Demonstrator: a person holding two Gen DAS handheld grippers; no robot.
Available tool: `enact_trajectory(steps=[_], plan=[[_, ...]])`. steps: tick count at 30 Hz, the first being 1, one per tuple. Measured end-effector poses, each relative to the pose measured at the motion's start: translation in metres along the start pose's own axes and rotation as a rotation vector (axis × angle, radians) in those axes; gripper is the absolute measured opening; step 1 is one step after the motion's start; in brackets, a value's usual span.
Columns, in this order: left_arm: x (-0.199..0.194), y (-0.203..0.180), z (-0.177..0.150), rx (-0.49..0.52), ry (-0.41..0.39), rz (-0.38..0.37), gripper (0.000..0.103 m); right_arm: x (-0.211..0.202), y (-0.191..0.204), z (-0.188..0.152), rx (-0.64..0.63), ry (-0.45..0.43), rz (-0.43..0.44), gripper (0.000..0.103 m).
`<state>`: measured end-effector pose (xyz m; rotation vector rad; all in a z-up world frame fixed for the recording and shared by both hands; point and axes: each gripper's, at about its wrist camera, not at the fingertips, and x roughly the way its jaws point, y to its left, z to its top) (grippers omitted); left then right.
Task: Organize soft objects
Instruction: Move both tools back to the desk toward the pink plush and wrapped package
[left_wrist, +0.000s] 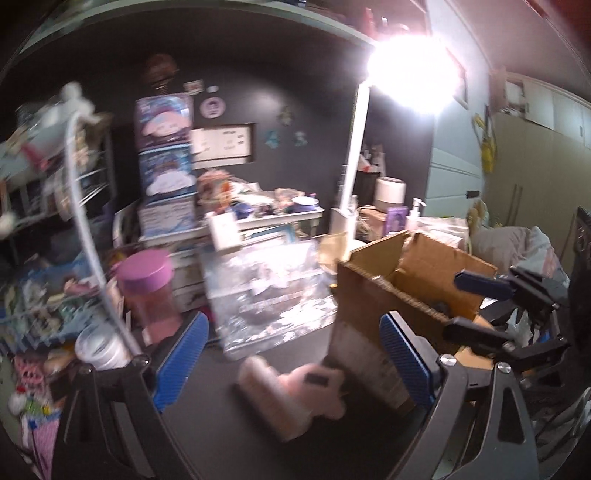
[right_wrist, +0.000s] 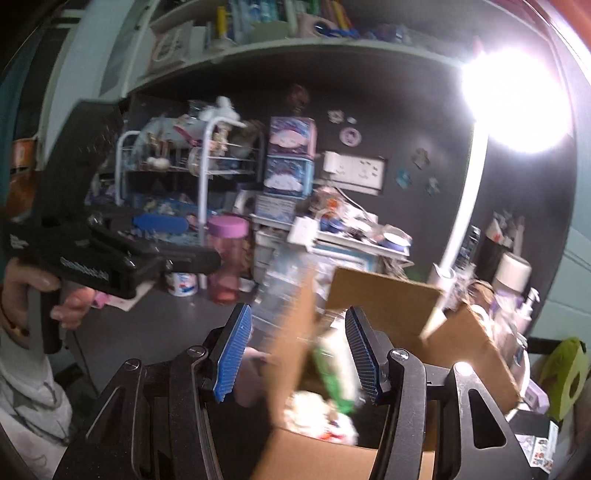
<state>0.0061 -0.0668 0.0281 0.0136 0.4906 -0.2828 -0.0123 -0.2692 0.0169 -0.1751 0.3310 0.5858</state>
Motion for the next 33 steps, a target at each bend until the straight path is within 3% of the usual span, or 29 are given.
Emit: enact_trajectory(steps=[6,17,27,33], plan=[[-0.017,0.041,-0.029,-0.06,0.012,0.047,0.093,0.011,0.041,0.007,-0.038,0.011,0.05,0.049],[-0.005,0.086,-0.084,-0.165,0.092,0.072,0.093,0.072,0.099,-0.018,-0.082,0.172,0.151,0.049],[0.026,0.096,-0.104,-0.182,0.164,0.049,0.093,0.145,0.103,-0.063,-0.091,0.336,0.078,0.049],[0.035,0.106,-0.103,-0.188,0.189,0.063,0.093,0.166,0.108,-0.069,-0.036,0.365,0.219,0.049]])
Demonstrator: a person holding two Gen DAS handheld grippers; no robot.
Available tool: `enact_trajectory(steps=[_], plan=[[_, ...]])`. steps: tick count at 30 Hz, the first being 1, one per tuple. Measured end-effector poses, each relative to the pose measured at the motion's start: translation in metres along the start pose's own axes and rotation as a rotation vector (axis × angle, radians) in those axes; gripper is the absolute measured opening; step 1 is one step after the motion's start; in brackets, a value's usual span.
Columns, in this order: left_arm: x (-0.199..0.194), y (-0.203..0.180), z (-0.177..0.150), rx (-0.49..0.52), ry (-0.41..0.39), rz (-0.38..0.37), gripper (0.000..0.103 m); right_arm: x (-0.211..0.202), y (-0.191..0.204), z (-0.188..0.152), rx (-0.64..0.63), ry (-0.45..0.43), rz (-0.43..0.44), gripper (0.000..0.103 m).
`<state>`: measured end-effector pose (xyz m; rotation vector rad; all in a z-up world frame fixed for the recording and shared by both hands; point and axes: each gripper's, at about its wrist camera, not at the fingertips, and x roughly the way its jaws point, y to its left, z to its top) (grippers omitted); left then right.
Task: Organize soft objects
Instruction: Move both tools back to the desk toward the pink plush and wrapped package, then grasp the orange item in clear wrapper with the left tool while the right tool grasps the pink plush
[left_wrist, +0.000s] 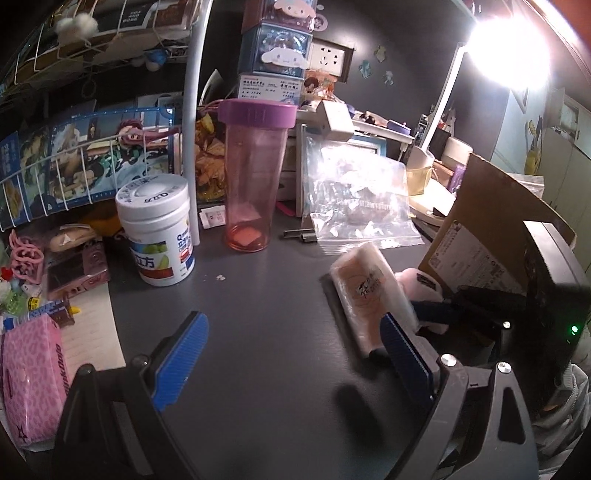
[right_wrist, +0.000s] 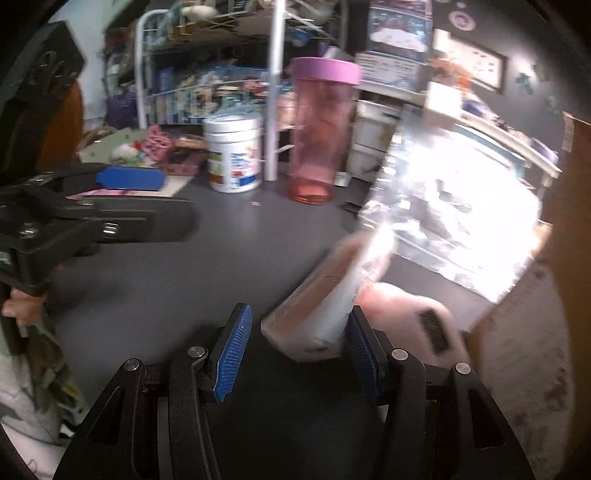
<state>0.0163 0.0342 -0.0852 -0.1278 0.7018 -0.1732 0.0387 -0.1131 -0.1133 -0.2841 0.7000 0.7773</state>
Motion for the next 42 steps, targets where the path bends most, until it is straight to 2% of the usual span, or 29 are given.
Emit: enact_trajectory(steps=[3,5,10,14,17,21,23,25,28,30,33,40,42], plan=[[0.004,0.006,0.003,-0.014,0.011,0.015,0.093,0.004,0.009,0.004,-0.016,-0.008,0.085,0.049],[0.007,0.007,0.006,-0.015,0.016,0.017,0.093,0.005,0.013,0.006,-0.029,-0.004,0.088,0.049],[0.021,0.0,0.01,0.009,0.037,0.003,0.093,-0.013,0.007,0.008,-0.066,-0.018,-0.075,0.049],[0.043,-0.012,0.009,0.055,0.085,0.004,0.093,-0.004,-0.01,0.002,-0.05,0.03,-0.244,0.049],[0.059,-0.018,0.006,0.068,0.12,-0.019,0.093,0.001,-0.016,-0.002,-0.059,0.007,-0.316,0.049],[0.071,-0.021,0.005,0.068,0.15,-0.009,0.091,0.007,-0.016,-0.001,-0.114,0.006,-0.386,0.049],[0.07,-0.023,0.005,0.071,0.144,-0.012,0.088,0.01,-0.017,0.0,-0.118,0.016,-0.398,0.051],[0.071,-0.026,0.003,0.09,0.152,-0.001,0.079,0.016,-0.022,-0.001,-0.111,0.063,-0.435,0.056],[0.074,-0.027,0.0,0.09,0.178,-0.009,0.062,0.018,-0.023,-0.004,-0.106,0.08,-0.427,0.056],[0.074,-0.027,-0.002,0.087,0.182,-0.012,0.061,0.014,-0.023,-0.003,-0.078,0.067,-0.381,0.056],[0.072,-0.027,-0.005,0.096,0.185,0.0,0.054,0.007,-0.02,-0.004,-0.05,0.053,-0.309,0.056],[0.046,-0.014,-0.017,0.069,0.177,0.044,0.053,-0.017,-0.002,-0.003,0.013,0.043,-0.061,0.056],[0.037,-0.009,-0.021,0.057,0.172,0.034,0.053,-0.024,0.001,-0.003,0.011,0.025,-0.026,0.056]])
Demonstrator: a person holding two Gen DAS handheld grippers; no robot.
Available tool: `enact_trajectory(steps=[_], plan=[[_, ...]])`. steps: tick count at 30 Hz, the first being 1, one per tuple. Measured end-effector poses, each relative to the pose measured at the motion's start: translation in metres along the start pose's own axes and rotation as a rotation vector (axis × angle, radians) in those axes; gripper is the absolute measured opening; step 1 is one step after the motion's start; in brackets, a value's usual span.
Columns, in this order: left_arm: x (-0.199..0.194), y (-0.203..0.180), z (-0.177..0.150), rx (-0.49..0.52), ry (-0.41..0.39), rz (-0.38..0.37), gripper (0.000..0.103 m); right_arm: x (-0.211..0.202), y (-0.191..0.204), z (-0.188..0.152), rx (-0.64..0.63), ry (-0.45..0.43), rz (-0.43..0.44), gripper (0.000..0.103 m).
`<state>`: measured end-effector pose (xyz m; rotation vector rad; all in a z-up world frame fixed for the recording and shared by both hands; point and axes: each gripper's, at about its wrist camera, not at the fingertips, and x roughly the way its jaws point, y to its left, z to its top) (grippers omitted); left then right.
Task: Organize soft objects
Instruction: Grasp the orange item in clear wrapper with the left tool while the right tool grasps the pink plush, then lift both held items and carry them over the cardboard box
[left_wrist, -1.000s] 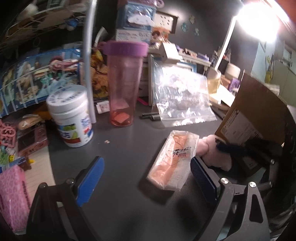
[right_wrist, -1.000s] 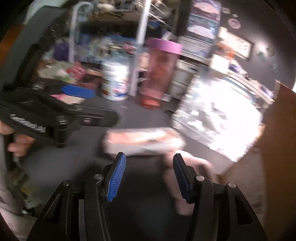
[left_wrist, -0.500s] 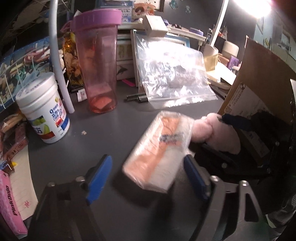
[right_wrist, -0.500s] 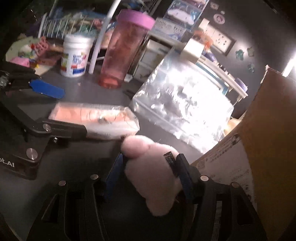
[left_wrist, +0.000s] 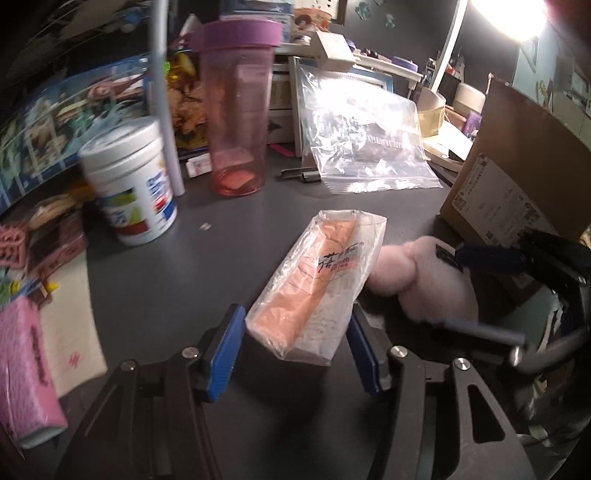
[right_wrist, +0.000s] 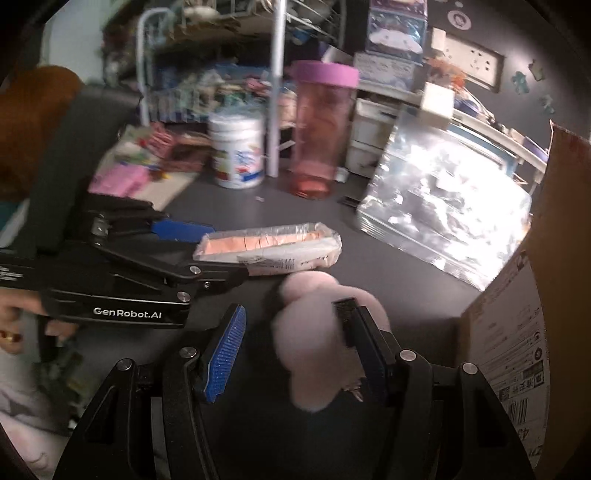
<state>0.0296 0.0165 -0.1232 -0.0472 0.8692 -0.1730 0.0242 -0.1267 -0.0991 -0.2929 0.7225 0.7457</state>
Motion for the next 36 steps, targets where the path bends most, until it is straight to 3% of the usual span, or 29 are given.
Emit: enact_trajectory(steps=[1,4,9,16,21,22,28,33,36], plan=[[-0.003,0.002,-0.002,-0.002,-0.006,-0.005,0.053,-0.002,0.0,0.001,-0.006,-0.009,-0.014,0.057],[-0.002,0.004,0.0,0.006,-0.013,0.014,0.059,0.003,-0.006,0.003,-0.013,-0.028,-0.059,0.073],[0.015,0.001,0.012,0.013,0.004,-0.021,0.067,0.026,-0.021,0.01,0.01,0.001,-0.036,0.074],[0.027,-0.003,0.017,0.032,0.036,-0.017,0.067,0.034,-0.025,-0.002,0.03,0.086,0.034,0.078],[0.029,-0.006,0.018,0.037,0.031,-0.028,0.051,0.034,-0.018,-0.008,0.006,0.082,0.009,0.076],[0.029,-0.006,0.019,0.034,0.029,-0.024,0.044,0.035,-0.018,-0.008,0.004,0.081,-0.002,0.066],[0.022,-0.002,0.017,0.026,0.017,-0.02,0.029,0.03,-0.013,-0.009,-0.026,0.056,-0.017,0.06],[0.012,0.003,0.013,0.018,0.004,-0.009,0.029,0.015,-0.008,-0.004,-0.018,0.002,-0.015,0.06],[0.016,0.0,0.009,0.034,0.026,-0.003,0.037,0.013,-0.005,-0.001,-0.026,0.0,-0.021,0.06]])
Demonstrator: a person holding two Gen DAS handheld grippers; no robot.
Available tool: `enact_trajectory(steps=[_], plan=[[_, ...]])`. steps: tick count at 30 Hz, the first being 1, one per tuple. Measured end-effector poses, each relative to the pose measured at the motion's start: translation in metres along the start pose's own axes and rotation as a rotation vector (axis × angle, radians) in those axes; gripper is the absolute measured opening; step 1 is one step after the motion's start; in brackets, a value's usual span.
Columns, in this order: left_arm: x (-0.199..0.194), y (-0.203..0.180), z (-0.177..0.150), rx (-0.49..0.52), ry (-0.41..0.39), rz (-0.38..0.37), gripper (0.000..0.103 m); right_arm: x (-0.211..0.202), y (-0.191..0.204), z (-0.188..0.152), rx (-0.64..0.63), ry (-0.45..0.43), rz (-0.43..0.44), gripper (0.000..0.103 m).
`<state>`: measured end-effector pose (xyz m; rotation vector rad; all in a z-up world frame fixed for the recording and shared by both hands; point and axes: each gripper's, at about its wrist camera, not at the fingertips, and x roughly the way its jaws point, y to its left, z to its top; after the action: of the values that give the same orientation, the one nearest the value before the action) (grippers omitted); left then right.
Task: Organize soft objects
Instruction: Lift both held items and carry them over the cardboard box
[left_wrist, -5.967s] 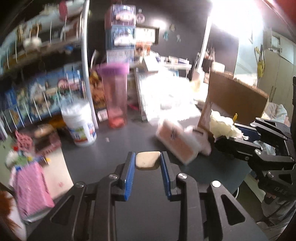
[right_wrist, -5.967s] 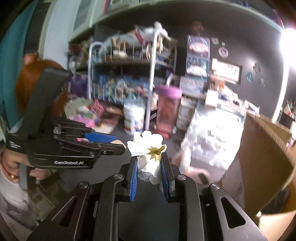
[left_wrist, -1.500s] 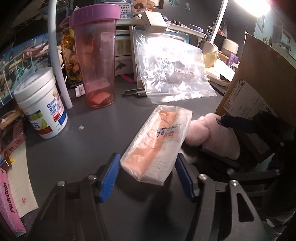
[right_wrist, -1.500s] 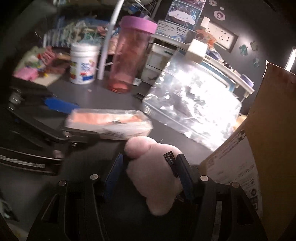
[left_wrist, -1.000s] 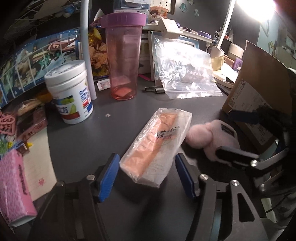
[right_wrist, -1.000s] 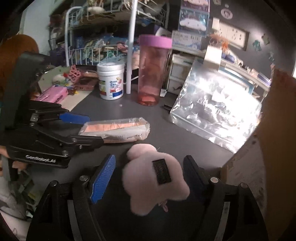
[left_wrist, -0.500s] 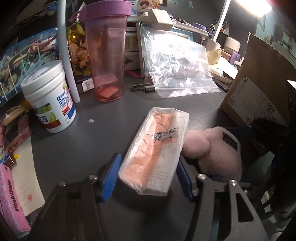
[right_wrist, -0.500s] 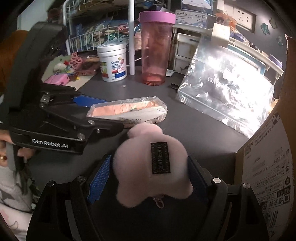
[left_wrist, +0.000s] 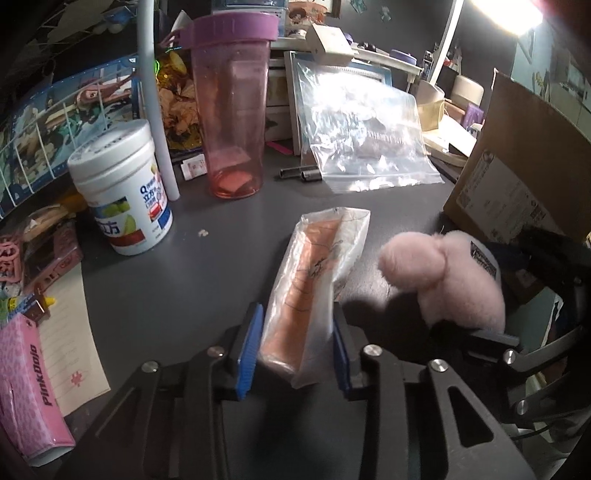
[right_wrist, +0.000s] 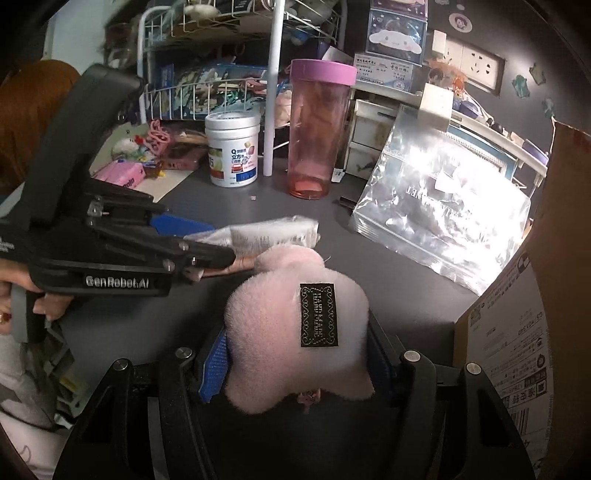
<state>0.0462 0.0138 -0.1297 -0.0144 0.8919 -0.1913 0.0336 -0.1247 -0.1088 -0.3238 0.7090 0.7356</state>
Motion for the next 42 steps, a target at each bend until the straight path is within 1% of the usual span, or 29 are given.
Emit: enact_trajectory(steps=[1,2,5,6,9,12,20,23,27,30,33,35,37,42], plan=[[0.002,-0.001,0.0,0.002,0.004,-0.006,0.041,0.001,0.0,0.0,0.001,0.005,0.002,0.06],[0.004,-0.002,0.0,0.006,0.006,-0.006,0.043,0.001,0.0,-0.001,0.004,0.008,0.004,0.06],[0.009,-0.007,0.002,0.033,0.004,0.026,0.043,0.002,-0.001,-0.003,0.017,0.014,0.006,0.06],[0.01,-0.008,0.004,0.036,0.004,0.033,0.042,0.002,-0.002,-0.004,0.023,0.016,0.007,0.06],[0.011,-0.01,0.005,0.041,0.0,0.027,0.03,0.001,-0.003,-0.007,0.031,0.018,0.002,0.06],[0.007,-0.008,0.005,0.021,-0.014,0.028,0.025,-0.003,-0.003,-0.007,0.034,0.01,-0.003,0.06],[-0.022,0.004,0.0,-0.023,-0.074,0.034,0.024,-0.022,0.008,0.003,0.015,-0.05,0.008,0.06],[-0.042,0.011,0.0,-0.044,-0.116,0.042,0.024,-0.034,0.014,0.011,0.008,-0.09,0.026,0.06],[-0.077,0.016,0.004,-0.05,-0.191,0.06,0.024,-0.056,0.022,0.026,-0.018,-0.156,0.038,0.06],[-0.105,0.015,0.01,-0.042,-0.251,0.063,0.024,-0.074,0.023,0.036,-0.037,-0.206,0.036,0.06],[-0.133,0.007,0.02,-0.012,-0.314,0.064,0.024,-0.096,0.019,0.047,-0.051,-0.259,0.021,0.06],[-0.142,-0.002,0.028,0.013,-0.345,0.051,0.024,-0.107,0.013,0.052,-0.056,-0.288,0.006,0.06],[-0.153,-0.013,0.036,0.042,-0.376,0.018,0.024,-0.121,0.003,0.055,-0.054,-0.323,-0.018,0.06],[-0.167,-0.051,0.058,0.1,-0.433,-0.042,0.024,-0.151,-0.029,0.052,-0.006,-0.388,-0.08,0.06]])
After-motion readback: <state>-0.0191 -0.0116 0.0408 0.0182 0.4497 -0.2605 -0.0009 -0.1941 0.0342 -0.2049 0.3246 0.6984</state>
